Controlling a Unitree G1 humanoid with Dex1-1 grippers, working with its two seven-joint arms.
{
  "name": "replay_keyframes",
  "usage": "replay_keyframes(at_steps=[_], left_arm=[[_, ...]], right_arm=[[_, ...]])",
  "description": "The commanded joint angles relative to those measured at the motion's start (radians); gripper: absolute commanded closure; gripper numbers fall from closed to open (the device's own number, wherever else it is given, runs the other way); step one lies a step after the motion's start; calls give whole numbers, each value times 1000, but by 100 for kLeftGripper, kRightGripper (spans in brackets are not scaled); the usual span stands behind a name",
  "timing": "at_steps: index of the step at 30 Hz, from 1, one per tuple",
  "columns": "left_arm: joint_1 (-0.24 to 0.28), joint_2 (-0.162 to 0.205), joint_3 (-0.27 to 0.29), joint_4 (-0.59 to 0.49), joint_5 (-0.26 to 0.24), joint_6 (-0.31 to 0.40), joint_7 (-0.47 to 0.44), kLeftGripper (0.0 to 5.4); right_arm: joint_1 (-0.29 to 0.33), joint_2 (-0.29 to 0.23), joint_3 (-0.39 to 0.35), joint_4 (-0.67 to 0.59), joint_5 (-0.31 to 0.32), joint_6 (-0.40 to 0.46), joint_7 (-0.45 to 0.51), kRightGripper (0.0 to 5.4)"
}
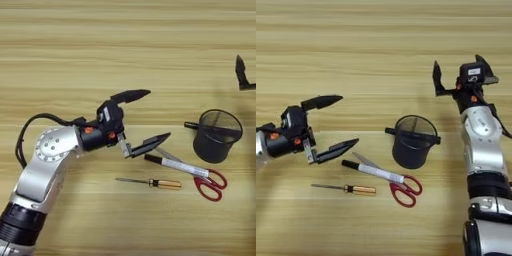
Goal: Move the objects on the table
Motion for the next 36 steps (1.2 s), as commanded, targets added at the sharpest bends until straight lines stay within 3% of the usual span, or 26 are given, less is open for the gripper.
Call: replay_keyframes(at_steps=[1, 9, 14, 23, 33, 36], left_arm=[[25, 62, -41, 1, 10, 19, -77, 0], [30, 173, -97, 10, 17, 39, -234, 0], [5, 198, -130, 47, 37, 51, -286, 0], [-90, 144, -220, 211, 162, 19, -289, 0], [-121, 107, -254, 275, 192, 20, -309, 0], [-117, 103, -259, 279, 196, 17, -311, 42]], right_arm=[[-19, 10, 4, 39, -24, -40, -32, 4], [-14, 17, 16, 55, -26, -61, -31, 4], [-12, 18, 20, 50, -24, -62, -29, 4], [-5, 9, 13, 27, -18, -57, -27, 4], [0, -1, -1, 14, -18, -54, -29, 4], [1, 0, -2, 14, -17, -54, -27, 0]])
